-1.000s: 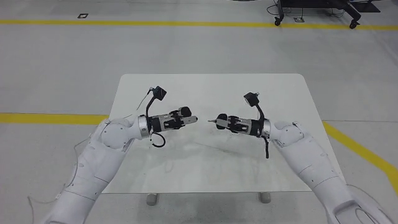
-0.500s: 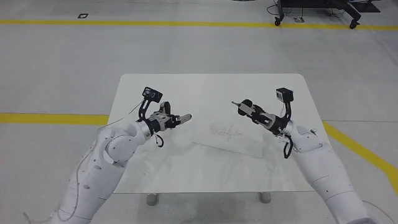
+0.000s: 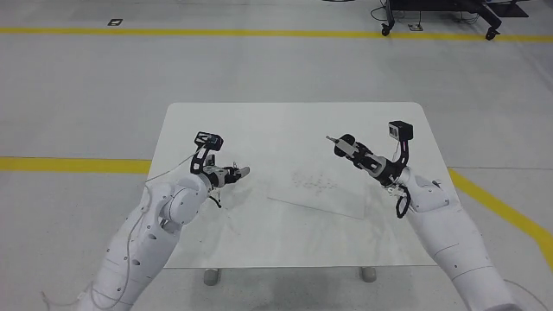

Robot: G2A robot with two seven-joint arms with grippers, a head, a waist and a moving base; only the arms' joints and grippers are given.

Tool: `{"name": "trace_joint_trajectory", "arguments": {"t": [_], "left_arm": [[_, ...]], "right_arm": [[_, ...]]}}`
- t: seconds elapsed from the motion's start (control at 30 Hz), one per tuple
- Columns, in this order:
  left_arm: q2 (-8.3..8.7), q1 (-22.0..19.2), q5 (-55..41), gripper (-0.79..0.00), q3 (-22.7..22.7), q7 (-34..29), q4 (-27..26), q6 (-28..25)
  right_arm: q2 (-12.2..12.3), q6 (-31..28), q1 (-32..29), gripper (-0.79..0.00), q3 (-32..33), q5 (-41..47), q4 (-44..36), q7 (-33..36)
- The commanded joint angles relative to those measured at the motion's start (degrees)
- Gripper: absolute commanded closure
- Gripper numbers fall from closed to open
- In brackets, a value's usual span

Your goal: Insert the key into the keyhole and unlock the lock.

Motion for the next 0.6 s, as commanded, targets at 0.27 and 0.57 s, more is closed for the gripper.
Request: {"name": "trace_joint_trajectory", "arguments": {"t": [0.27,0.57], "left_arm": [[-0.94,-2.13,2.20,-0.680,2.97,-1.95,2.23,1.14],[-1.76,-4.23,2.40,-0.548,4.16,-1.80,5.61,1.36]], "right_arm": [[0.00,0.00,0.00,0.000,0.00,0.00,0.00,0.00],[0.00,0.00,0.00,0.000,0.00,0.00,0.00,0.00]]}}
